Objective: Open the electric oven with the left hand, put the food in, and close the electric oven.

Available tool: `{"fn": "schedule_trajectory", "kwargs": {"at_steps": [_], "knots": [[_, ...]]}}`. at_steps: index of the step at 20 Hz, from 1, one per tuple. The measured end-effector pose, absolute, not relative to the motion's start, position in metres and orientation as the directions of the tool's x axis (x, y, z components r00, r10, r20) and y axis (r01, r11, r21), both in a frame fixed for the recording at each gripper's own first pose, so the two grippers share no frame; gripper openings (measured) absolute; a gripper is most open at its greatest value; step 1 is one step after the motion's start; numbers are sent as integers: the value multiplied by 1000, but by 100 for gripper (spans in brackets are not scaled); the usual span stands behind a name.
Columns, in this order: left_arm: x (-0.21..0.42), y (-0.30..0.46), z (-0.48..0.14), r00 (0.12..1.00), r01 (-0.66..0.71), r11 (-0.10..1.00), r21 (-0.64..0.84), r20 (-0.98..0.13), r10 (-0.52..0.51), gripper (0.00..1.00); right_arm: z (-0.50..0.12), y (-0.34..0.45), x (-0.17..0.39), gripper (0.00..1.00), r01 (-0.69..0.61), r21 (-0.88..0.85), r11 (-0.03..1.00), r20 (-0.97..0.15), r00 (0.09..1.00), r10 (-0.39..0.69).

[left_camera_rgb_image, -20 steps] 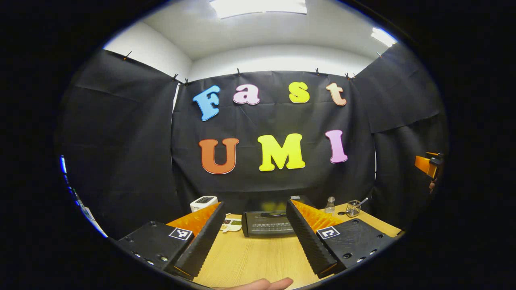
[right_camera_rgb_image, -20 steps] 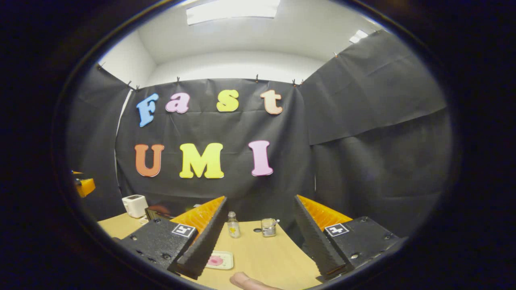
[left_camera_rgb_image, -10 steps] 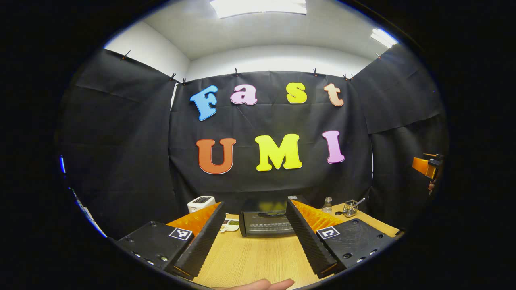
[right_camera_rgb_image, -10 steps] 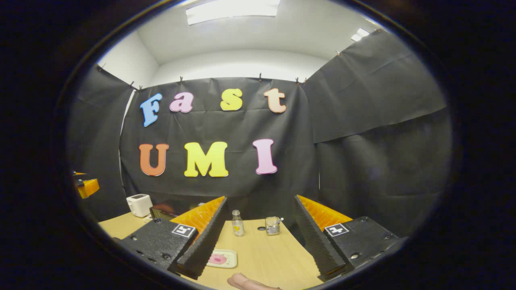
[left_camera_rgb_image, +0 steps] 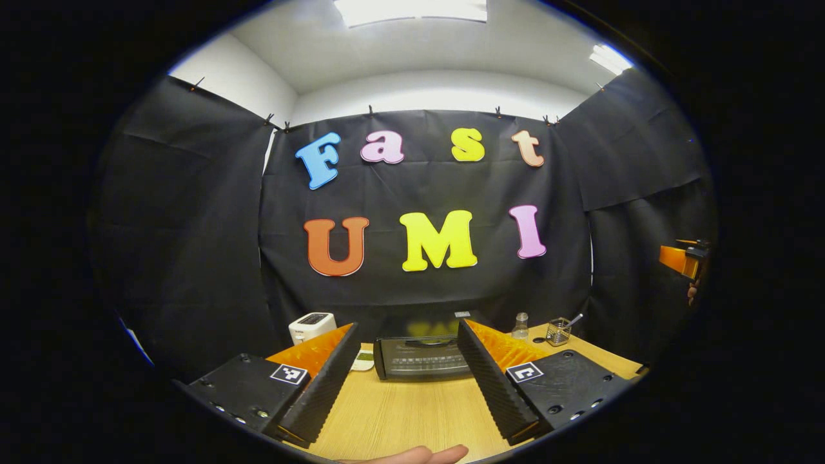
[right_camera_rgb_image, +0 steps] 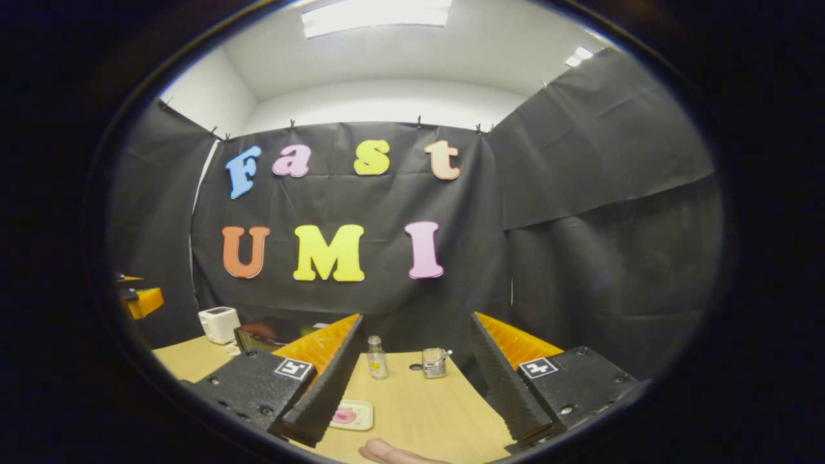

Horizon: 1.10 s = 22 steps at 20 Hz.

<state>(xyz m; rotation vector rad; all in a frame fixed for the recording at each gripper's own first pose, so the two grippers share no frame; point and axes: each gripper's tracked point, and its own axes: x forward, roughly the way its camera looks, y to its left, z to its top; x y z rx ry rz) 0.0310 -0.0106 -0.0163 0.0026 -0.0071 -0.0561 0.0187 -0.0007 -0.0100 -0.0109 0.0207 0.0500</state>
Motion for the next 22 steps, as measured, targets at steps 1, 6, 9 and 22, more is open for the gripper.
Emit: {"fn": "schedule_trajectory", "kwargs": {"at_steps": [1, 6, 9, 22], "knots": [[40, -12, -17, 999, 51, 999, 14, 6, -51, 96, -11, -1, 24, 98, -55, -5, 998, -24, 998, 55], [112, -37, -37, 996, 80, 996, 30, -52, -78, 96, -15, -19, 54, 98, -27, 19, 999, -16, 999, 28], [167, -61, -66, 980, 137, 990, 20, -149, -133, 96, -24, -23, 68, 98, -19, 48, 999, -26, 999, 21], [316, -82, -212, 838, 100, 994, -44, -535, -107, 96, -67, -11, 107, 96, -91, 109, 990, -73, 992, 99]]}}
